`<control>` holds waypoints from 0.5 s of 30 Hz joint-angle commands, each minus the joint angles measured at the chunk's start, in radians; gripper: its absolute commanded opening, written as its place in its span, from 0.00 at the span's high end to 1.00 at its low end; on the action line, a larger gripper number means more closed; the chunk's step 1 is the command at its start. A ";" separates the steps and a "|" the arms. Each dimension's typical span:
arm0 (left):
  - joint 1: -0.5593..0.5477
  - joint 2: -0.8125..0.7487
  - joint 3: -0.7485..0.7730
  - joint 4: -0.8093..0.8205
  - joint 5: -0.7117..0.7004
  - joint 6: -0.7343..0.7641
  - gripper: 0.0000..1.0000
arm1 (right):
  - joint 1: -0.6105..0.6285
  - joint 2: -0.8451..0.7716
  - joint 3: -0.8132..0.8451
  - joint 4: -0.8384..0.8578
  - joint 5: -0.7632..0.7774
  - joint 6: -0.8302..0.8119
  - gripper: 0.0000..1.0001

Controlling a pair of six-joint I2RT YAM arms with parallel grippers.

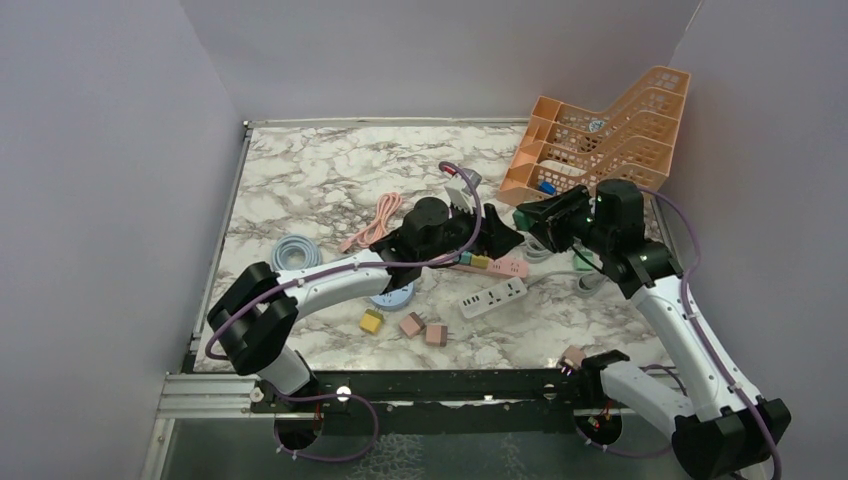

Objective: Insert the plug

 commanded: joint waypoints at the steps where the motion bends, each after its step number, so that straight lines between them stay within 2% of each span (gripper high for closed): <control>1: -0.007 0.021 0.026 0.098 -0.035 -0.032 0.22 | -0.005 0.030 0.025 0.018 -0.026 -0.023 0.70; 8: -0.014 0.033 0.029 0.162 -0.092 -0.052 0.21 | -0.005 0.052 0.003 0.047 -0.055 -0.027 0.69; 12: -0.020 0.043 0.027 0.164 -0.163 -0.070 0.31 | -0.005 0.061 -0.009 0.076 -0.084 -0.026 0.68; 15: -0.020 0.059 0.032 0.164 -0.164 -0.085 0.40 | -0.005 0.062 -0.012 0.086 -0.096 -0.032 0.62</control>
